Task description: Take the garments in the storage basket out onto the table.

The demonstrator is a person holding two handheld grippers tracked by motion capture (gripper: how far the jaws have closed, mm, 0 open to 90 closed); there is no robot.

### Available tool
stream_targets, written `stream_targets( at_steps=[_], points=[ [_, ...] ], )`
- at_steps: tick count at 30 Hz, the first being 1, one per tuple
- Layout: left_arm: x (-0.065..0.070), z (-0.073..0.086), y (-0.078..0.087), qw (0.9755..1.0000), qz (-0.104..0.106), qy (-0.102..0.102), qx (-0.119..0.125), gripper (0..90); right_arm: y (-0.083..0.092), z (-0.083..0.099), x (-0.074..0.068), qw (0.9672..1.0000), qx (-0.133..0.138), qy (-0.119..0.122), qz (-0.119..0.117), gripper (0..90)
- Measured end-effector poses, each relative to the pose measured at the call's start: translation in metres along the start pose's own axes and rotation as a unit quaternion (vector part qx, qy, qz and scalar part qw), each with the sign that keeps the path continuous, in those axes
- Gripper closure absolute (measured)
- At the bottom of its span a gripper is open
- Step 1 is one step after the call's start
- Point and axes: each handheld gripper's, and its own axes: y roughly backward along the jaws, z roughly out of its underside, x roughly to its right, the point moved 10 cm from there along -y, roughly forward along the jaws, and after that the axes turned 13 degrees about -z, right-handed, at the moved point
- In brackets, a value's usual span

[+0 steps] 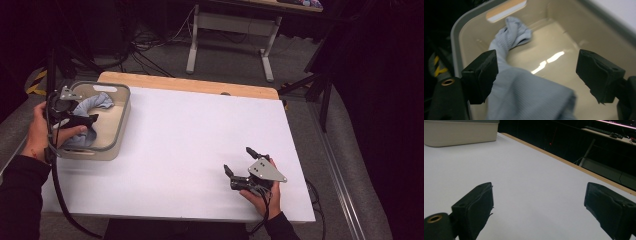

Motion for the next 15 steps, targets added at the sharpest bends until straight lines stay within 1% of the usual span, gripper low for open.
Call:
stream_targets(
  at_steps=[1, 2, 3, 5, 6, 7, 8, 9, 10, 11, 12, 13, 14, 15],
  points=[
    [-0.005, 0.0, -0.009, 0.9998, -0.003, 0.008, -0.019, 19.0, -0.001, 0.001, 0.0, 1.0, -0.004, 0.0, 0.002, 9.2],
    [-0.005, 0.0, -0.009, 0.9998, -0.003, 0.008, -0.019, 18.9, -0.001, 0.002, 0.0, 1.0, -0.006, 0.0, 0.002, 9.3],
    [-0.009, 0.001, -0.017, 0.9991, -0.006, 0.016, -0.038, 18.5, -0.002, 0.003, -0.001, 1.0, -0.009, 0.001, 0.0, 9.2],
    [-0.011, 0.005, -0.025, 0.9979, -0.012, 0.019, -0.06, 18.2, -0.003, 0.004, -0.001, 0.9999, -0.012, 0.002, -0.002, 9.3],
    [-0.011, 0.005, -0.025, 0.9979, -0.012, 0.019, -0.06, 18.6, -0.003, 0.004, -0.001, 0.9999, -0.012, 0.002, -0.002, 9.3],
    [-0.01, 0.01, -0.03, 0.9962, -0.005, 0.027, -0.083, 18.6, -0.004, 0.005, -0.001, 0.9999, -0.014, 0.002, -0.003, 9.4],
    [-0.01, 0.012, -0.033, 0.9952, -0.002, 0.031, -0.093, 19.5, -0.005, 0.006, -0.002, 0.9998, -0.018, 0.003, -0.002, 9.5],
    [-0.01, 0.017, -0.037, 0.9932, -0.002, 0.034, -0.112, 19.5, -0.006, 0.007, -0.002, 0.9998, -0.02, 0.003, -0.003, 9.5],
    [-0.01, 0.021, -0.04, 0.9911, -0.011, 0.029, -0.129, 18.8, -0.007, 0.008, -0.002, 0.9997, -0.021, -0.005, -0.01, 9.5],
    [-0.01, 0.021, -0.04, 0.9911, -0.011, 0.029, -0.129, 18.9, -0.007, 0.008, -0.002, 0.9997, -0.021, -0.005, -0.01, 9.5],
    [-0.01, 0.022, -0.042, 0.9896, -0.017, 0.025, -0.14, 18.9, -0.007, 0.009, -0.001, 0.9997, -0.022, -0.008, -0.011, 9.5],
    [-0.008, 0.025, -0.043, 0.9876, -0.018, 0.022, -0.155, 18.8, -0.007, 0.01, -0.001, 0.9996, -0.023, -0.01, -0.011, 9.5],
    [-0.009, 0.026, -0.045, 0.9864, -0.023, 0.018, -0.162, 18.4, -0.007, 0.01, 0.0, 0.9996, -0.023, -0.014, -0.014, 9.5],
    [-0.008, 0.028, -0.047, 0.9846, -0.028, 0.018, -0.172, 17.9, -0.007, 0.01, 0.0, 0.9995, -0.023, -0.018, -0.015, 9.6]
  ],
)
